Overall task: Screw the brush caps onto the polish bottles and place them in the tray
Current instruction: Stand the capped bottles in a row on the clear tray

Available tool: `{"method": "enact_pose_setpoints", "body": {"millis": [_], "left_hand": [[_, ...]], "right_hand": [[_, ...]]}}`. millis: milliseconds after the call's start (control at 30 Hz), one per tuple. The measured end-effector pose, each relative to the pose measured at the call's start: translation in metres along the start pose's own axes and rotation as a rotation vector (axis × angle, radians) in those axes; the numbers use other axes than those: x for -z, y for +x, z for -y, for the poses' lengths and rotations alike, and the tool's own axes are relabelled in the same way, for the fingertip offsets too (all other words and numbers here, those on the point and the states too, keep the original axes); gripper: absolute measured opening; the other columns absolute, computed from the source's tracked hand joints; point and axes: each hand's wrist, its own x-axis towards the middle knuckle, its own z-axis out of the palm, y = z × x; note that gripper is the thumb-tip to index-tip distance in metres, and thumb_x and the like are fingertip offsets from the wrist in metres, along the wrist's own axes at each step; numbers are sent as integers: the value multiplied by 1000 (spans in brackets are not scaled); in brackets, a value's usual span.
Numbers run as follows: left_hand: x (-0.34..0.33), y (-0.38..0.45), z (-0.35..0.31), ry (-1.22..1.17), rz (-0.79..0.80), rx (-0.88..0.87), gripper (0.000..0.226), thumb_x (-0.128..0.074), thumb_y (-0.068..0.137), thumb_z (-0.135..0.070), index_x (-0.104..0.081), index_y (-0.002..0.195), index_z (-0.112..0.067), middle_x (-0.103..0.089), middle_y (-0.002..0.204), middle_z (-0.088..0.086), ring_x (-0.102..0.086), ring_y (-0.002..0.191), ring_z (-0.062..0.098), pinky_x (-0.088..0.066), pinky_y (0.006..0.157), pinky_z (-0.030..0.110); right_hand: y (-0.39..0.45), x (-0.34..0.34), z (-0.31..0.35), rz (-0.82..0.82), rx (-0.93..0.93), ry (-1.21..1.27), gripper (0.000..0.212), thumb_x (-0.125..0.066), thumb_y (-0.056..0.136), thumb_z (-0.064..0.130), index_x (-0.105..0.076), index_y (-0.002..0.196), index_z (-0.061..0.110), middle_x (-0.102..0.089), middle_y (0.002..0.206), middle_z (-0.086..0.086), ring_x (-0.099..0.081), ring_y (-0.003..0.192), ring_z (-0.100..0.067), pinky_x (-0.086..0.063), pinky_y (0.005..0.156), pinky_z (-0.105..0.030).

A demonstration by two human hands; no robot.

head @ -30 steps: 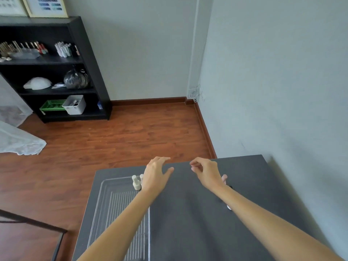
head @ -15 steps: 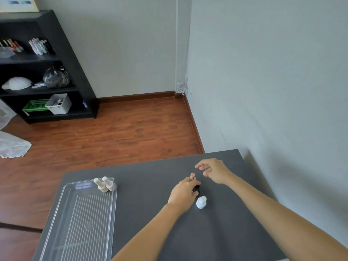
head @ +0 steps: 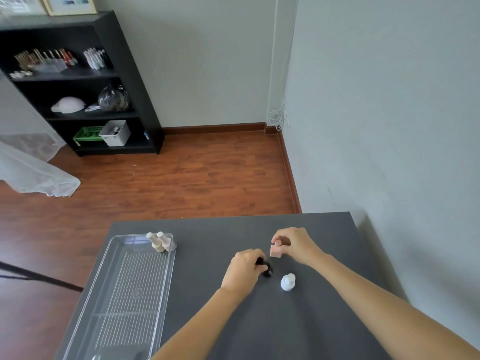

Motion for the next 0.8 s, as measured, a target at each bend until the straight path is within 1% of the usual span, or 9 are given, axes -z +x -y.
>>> {"method": "enact_pose_setpoints", "body": {"millis": [133,200,333,400,467,533,600,700,800], "left_hand": [[32,-19,14,-60,-119,-4,6,-67,90,-12,-68,95,-10,-67,86,-2,-51,67,4,-38,63,11],[53,-29,23,-82,-177,5,6,-69,88,-12,-69,94,-12,-68,83,-3,-54,67,6,-42,64,14],[102,-51,45,-99,-281,36,10,-74,85,-13,-71,94,-12,-71,81,2,-62,74,18,-51,74,28],[126,-64,59,-93,-341,66,11,-76,83,-13,-73,94,-14,-71,82,3,-63,76,18,-51,75,28],[149,-77,75,-96,-404,112,14,-79,81,-11,-73,93,-15,-71,81,0,-65,77,15,-50,76,21],[171,-91,93,-87,-457,150,16,-80,79,-8,-74,91,-15,-71,79,-6,-66,75,9,-49,74,14],[191,-102,111,-60,-482,182,15,-80,79,-7,-76,92,-13,-72,81,-4,-67,77,13,-51,76,21],[217,-115,140,-38,-513,240,14,-79,79,-7,-76,92,-12,-72,83,-2,-67,80,16,-50,77,24],[235,-117,167,-45,-530,288,15,-79,79,-8,-76,93,-12,-73,88,1,-65,83,17,-46,77,23]], "right_hand": [[3,0,7,-26,39,-19,13,-63,80,5,-70,90,10,-70,82,0,-64,80,-17,-42,67,-13],[6,1,18,-33,67,-18,11,-65,81,6,-70,90,10,-70,83,-2,-67,83,-20,-42,65,-14],[15,-6,60,-42,164,-24,8,-67,82,11,-70,89,13,-68,81,-1,-65,79,-21,-45,68,-20],[21,-14,88,-29,226,-33,6,-67,83,14,-70,88,15,-67,80,3,-64,79,-18,-46,69,-22],[26,-26,117,-13,278,-37,4,-67,84,18,-69,88,18,-67,80,4,-62,76,-15,-48,69,-25],[32,-41,148,1,330,-39,5,-67,84,19,-70,88,20,-67,77,6,-57,68,-8,-45,65,-19],[38,-57,178,15,374,-30,4,-68,83,20,-70,86,22,-63,72,10,-53,61,1,-40,61,-10],[45,-82,220,41,428,-11,9,-68,82,16,-70,86,23,-65,70,13,-54,60,5,-41,61,-7],[53,-108,252,66,454,7,11,-68,81,12,-73,90,15,-75,80,4,-65,73,-6,-52,73,-20]]}}
